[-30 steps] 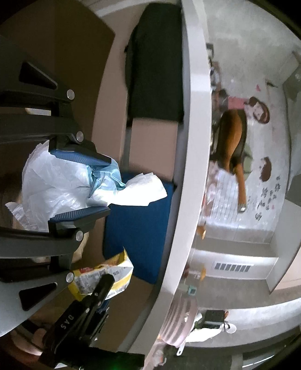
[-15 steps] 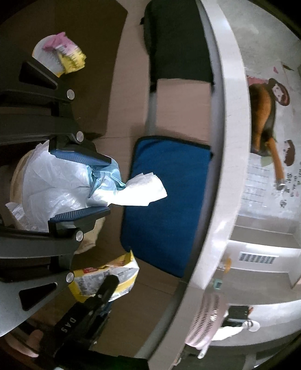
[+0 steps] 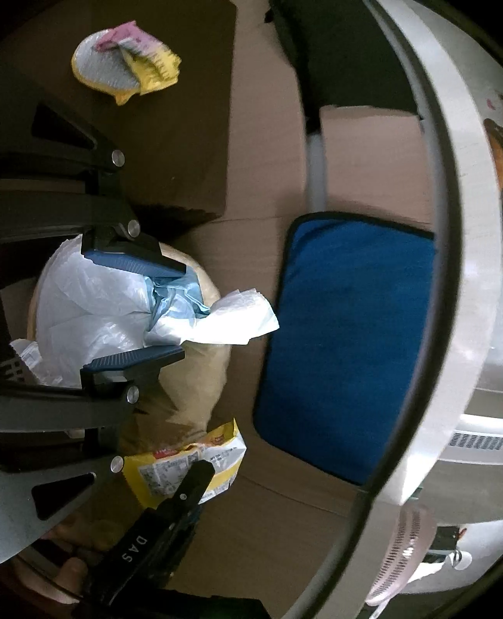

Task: Collect trash
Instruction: 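Carry the white bag and yellow wrapper over the bin, then open both tools to drop the white bag and yellow wrapper into the bin, then grasp the pink-yellow snack packet off the silver disc with the left tool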

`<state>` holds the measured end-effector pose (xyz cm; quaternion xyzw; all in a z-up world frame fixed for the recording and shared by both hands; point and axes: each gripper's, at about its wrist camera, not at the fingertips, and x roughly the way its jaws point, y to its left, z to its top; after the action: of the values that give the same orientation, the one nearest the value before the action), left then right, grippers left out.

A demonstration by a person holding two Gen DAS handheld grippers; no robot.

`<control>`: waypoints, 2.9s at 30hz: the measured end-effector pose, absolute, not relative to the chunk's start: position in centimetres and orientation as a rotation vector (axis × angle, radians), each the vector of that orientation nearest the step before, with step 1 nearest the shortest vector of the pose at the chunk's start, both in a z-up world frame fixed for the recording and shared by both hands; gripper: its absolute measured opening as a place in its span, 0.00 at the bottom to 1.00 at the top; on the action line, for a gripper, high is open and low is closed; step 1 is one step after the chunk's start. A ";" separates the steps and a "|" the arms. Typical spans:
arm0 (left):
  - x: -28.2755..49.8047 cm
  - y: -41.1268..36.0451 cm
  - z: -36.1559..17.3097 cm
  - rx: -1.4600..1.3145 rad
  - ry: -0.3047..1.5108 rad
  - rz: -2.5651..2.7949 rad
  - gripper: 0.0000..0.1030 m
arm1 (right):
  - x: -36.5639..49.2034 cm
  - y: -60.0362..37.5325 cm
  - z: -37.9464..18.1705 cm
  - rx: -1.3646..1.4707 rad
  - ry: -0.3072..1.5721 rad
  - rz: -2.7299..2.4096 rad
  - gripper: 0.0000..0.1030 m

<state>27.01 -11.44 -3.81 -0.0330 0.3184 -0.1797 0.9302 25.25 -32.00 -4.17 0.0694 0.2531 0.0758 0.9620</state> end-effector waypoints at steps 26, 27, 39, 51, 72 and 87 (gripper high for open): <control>34.4 -12.9 -11.8 -0.141 0.891 -0.450 0.36 | 30.7 -31.1 -11.6 0.102 0.748 0.156 0.24; 34.5 -12.9 -11.8 -0.145 0.894 -0.452 0.36 | 30.7 -31.1 -11.6 0.098 0.749 0.153 0.24; 36.4 -12.1 -11.7 -0.263 0.923 -0.534 0.44 | 30.8 -31.5 -11.8 0.111 0.747 0.150 0.32; 33.1 -2.0 -6.0 -0.321 0.766 -0.369 0.48 | 28.7 -31.6 -8.8 0.158 0.668 0.168 0.52; 30.8 15.1 -9.1 -0.221 0.822 -0.178 0.48 | 28.9 -15.8 -7.3 -0.006 0.685 0.429 0.52; 32.5 16.1 -10.1 -0.236 0.898 -0.174 0.48 | 29.7 -8.8 -9.3 -0.083 0.784 0.505 0.52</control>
<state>32.50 16.07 -10.09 -0.1137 0.4324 -0.0837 0.8906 29.66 -8.82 -9.32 -0.0401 0.3780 0.2433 0.8924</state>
